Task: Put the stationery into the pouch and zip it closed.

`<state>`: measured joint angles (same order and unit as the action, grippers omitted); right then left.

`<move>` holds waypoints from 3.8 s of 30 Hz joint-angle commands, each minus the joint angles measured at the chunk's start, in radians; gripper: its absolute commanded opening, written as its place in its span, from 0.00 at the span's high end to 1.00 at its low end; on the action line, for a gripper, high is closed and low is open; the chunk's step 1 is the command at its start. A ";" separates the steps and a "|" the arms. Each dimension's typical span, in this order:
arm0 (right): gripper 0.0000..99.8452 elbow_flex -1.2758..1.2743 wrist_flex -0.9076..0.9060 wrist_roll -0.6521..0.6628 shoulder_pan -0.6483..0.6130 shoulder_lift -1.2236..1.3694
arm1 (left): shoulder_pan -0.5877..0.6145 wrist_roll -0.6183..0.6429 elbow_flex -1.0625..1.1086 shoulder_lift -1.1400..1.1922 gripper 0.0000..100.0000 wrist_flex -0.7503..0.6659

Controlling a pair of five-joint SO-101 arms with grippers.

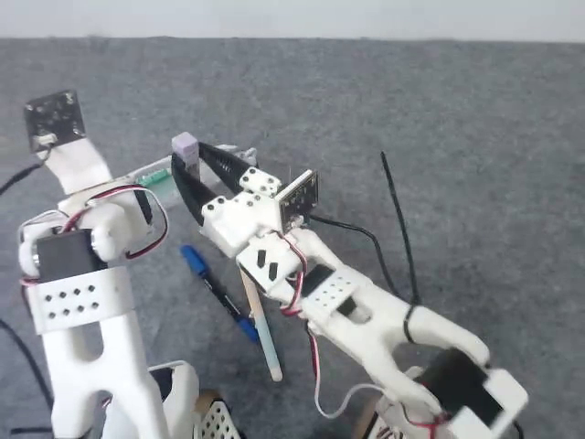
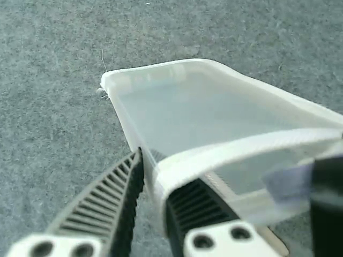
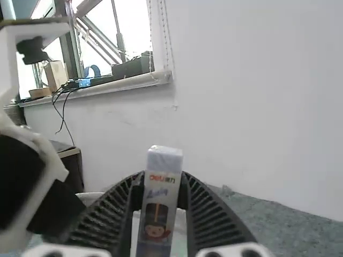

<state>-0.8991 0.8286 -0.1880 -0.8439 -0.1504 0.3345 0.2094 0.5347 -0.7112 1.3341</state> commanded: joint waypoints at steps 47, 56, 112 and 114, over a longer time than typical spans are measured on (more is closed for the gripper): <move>0.85 -0.037 -0.900 0.020 0.016 -0.598 | 0.075 -0.037 0.016 0.002 0.99 -0.009; 0.85 0.160 -1.316 0.017 0.016 -0.598 | 0.161 0.003 0.012 0.003 0.99 -0.017; 0.86 0.416 -1.555 -0.140 -0.079 0.185 | 0.273 0.015 0.010 0.002 0.99 -0.074; 0.86 0.439 -1.555 -0.140 -0.079 0.225 | 0.273 0.015 0.010 0.002 0.99 -0.074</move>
<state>-0.5554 -0.7350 -0.3184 -0.9160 0.0368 0.5999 0.2079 0.5577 -0.7081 1.2912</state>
